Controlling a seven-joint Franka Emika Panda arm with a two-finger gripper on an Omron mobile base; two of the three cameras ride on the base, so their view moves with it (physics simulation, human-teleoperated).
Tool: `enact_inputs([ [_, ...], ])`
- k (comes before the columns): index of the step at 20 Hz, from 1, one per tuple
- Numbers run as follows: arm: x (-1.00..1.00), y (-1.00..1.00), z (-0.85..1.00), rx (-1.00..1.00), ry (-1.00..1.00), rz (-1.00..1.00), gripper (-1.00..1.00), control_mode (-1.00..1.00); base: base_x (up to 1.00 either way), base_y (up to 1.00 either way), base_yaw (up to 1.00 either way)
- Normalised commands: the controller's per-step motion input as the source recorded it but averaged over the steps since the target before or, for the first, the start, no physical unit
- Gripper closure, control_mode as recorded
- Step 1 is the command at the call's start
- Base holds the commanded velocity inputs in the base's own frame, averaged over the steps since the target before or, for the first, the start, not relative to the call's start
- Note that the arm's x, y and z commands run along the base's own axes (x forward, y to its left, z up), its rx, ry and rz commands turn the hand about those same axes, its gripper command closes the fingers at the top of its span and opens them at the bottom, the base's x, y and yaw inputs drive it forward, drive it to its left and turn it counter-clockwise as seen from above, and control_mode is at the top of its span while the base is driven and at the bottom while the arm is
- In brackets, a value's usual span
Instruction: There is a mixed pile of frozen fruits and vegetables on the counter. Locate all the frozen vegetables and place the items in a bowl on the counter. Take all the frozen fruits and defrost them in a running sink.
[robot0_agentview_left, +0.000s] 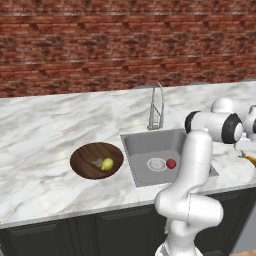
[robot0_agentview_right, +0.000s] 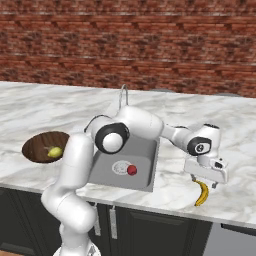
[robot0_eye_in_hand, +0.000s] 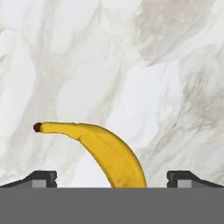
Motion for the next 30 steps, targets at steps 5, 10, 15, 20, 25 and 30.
enact_inputs([
  [5, -0.05, -0.17, -0.30, 0.00, 0.07, 0.01, -1.00, -1.00, 0.00, 0.00, 0.00],
  [10, -0.10, -0.08, -0.22, 0.00, 0.05, 0.00, -1.00, -1.00, 0.00, 0.00, 0.00],
  [15, -0.04, 0.00, -0.17, 0.02, 0.06, 0.00, -1.00, -1.00, 0.00, 0.00, 0.00],
  [20, -0.01, 0.02, -0.15, 0.01, 0.05, 0.00, 1.00, -1.00, 0.00, 0.00, 0.00],
  [25, -0.01, 0.02, -0.13, 0.01, 0.03, 0.00, 1.00, -1.00, 0.00, 0.00, 0.00],
  [30, -0.02, 0.03, -0.11, 0.01, 0.01, 0.00, 1.00, -1.00, 0.00, 0.00, 0.00],
])
